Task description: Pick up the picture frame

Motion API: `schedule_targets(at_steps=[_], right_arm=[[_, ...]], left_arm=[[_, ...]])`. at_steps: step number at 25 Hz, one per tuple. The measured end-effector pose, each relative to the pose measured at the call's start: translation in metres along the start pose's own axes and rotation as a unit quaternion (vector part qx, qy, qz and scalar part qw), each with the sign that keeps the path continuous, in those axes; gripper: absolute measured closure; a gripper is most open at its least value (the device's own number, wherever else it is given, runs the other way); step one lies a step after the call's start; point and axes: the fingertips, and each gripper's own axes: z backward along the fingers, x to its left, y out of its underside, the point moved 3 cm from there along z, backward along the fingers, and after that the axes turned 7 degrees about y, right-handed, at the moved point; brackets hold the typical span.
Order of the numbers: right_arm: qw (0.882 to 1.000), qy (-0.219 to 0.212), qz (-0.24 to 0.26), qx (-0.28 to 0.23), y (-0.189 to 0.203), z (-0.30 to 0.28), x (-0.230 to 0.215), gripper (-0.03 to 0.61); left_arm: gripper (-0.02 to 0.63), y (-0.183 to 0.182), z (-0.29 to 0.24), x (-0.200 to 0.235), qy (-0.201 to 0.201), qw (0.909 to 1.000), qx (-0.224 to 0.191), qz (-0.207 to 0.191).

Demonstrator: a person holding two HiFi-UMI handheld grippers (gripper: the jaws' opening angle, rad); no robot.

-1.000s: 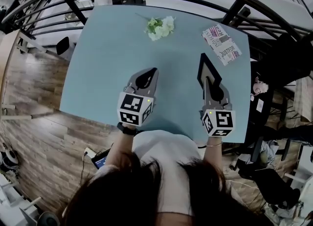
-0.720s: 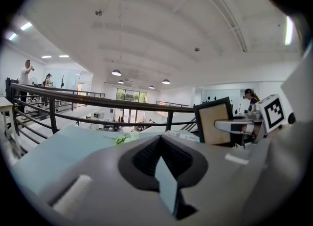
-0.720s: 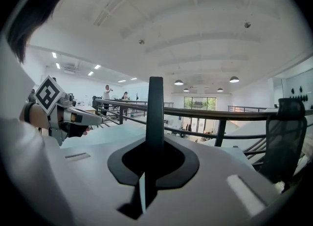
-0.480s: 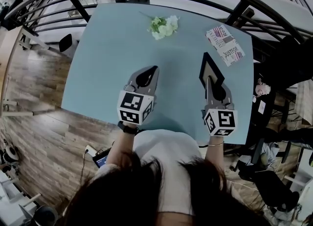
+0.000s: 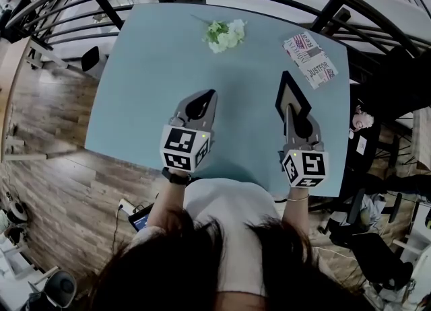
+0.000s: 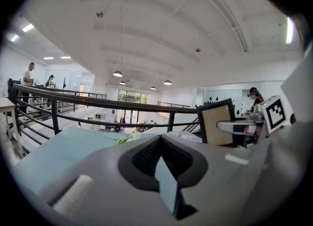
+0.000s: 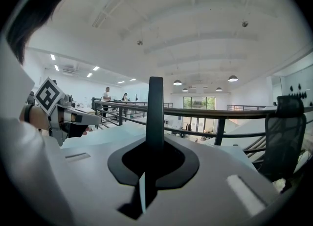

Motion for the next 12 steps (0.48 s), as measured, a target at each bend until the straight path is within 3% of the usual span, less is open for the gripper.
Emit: schedule_targets(at_steps=[12], right_arm=[[1.000, -0.007, 0.001, 0.001, 0.0001, -0.0016, 0.0017, 0.566]], left_arm=[[0.557, -0.0003, -0.0014, 0.0002, 0.000, 1.0000, 0.001, -0.001]])
